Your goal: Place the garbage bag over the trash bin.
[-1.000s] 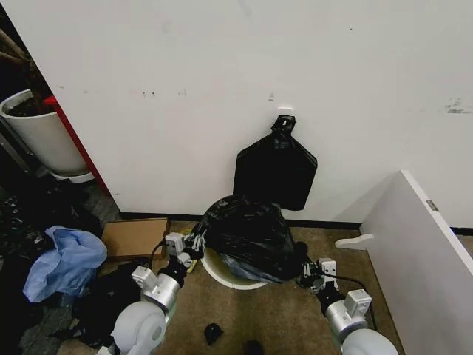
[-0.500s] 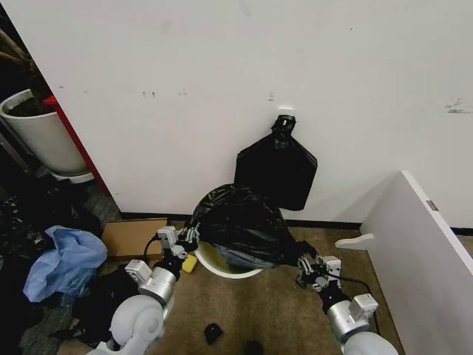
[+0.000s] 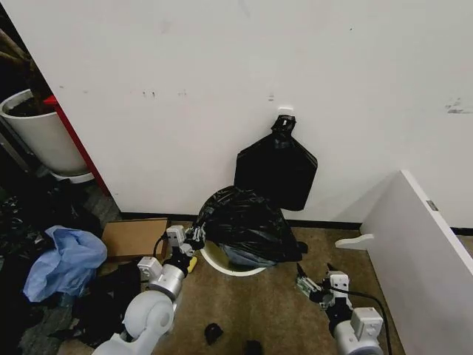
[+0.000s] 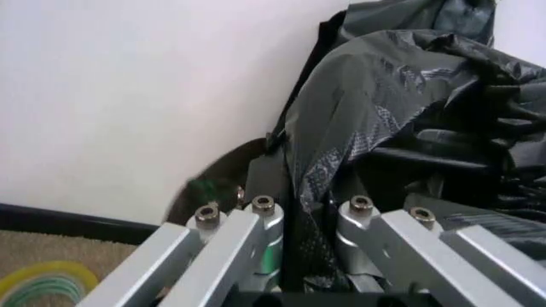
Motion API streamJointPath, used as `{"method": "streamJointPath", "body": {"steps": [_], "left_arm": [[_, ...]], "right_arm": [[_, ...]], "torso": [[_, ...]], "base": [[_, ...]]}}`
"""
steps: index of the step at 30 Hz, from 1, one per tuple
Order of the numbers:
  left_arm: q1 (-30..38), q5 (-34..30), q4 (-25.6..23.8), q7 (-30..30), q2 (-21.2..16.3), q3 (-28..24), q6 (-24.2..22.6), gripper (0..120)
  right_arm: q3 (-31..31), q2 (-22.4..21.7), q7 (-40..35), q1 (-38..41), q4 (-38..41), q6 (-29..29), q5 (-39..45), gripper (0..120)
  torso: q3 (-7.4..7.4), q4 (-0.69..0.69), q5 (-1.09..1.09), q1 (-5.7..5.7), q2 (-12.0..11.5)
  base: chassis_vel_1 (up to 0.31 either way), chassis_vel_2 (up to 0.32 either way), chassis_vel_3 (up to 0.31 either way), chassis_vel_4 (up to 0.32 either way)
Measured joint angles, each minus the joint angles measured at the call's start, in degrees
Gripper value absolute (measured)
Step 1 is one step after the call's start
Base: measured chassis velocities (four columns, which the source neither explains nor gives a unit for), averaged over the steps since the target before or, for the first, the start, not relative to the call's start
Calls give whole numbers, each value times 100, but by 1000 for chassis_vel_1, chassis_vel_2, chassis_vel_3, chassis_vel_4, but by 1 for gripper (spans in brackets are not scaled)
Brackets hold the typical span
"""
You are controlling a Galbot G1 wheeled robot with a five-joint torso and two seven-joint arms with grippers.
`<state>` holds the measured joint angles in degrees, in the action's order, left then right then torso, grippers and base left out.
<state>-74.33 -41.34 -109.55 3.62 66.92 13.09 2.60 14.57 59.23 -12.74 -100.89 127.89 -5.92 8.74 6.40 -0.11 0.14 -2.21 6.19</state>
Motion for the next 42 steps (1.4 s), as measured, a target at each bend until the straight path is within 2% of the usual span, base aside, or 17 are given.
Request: {"method": "streamJointPath", "body": {"steps": [1,2,4,5,9,10,11,14,16,24,34,41,42], "left_arm": [[7,1,7,2,9,-9,-2,5],[26,14,24,10,48,-37,-13,5],[28,17,25,11,56,-42,-17,5],[32,33,25,16,84,-60,-37,5],[32,89,5,31,118,-80,-93,5],[31,108,-13,36,121,-81,-101,5],[31,108,-13,36,121,-81,-101,5],[-7,164,-84,41,126,-81,-111,5],[-49,199,-135,42,131,-81,-115,5],[-190,351,-301,42,196,-88,-126,5],[-305,480,-414,42,266,-109,-131,5],[-292,540,-406,46,307,-148,-147,5],[-279,541,-399,50,313,-150,-155,5]], "right_arm": [[-6,3,127,10,-62,-135,-230,99],[-18,33,401,78,-253,-434,-918,100],[-23,45,459,106,-313,-490,-1127,100],[-40,86,567,174,-465,-554,-1609,98],[-196,130,642,274,-636,-453,-2184,88],[-277,129,619,284,-624,-333,-2269,81],[-277,129,619,284,-624,-333,-2269,81],[-431,105,508,311,-409,75,-2384,69],[-452,68,509,328,-260,319,-2485,66],[-335,-272,1032,336,324,1269,-2644,64],[-247,-563,1518,431,449,1557,-2813,64],[-225,-597,1626,623,356,1612,-3018,51],[-217,-610,1633,652,325,1613,-3065,44]], "torso": [[0,0,0,0,0],[0,0,0,0,0],[0,0,1,0,0],[0,0,1,0,0],[0,0,1,0,0],[0,0,1,0,0],[0,0,1,0,0],[0,0,0,0,0],[0,0,1,0,0],[0,0,0,0,0],[0,0,1,0,0],[0,0,1,0,0],[0,0,1,0,0]], "base": [[0,0,0,0],[0,0,0,0],[0,0,0,0],[0,0,0,0],[0,0,0,0],[0,0,0,0],[0,0,0,0],[0,0,0,0],[0,0,0,0],[0,0,0,0],[0,0,0,0],[0,0,0,0],[0,0,0,0]]}}
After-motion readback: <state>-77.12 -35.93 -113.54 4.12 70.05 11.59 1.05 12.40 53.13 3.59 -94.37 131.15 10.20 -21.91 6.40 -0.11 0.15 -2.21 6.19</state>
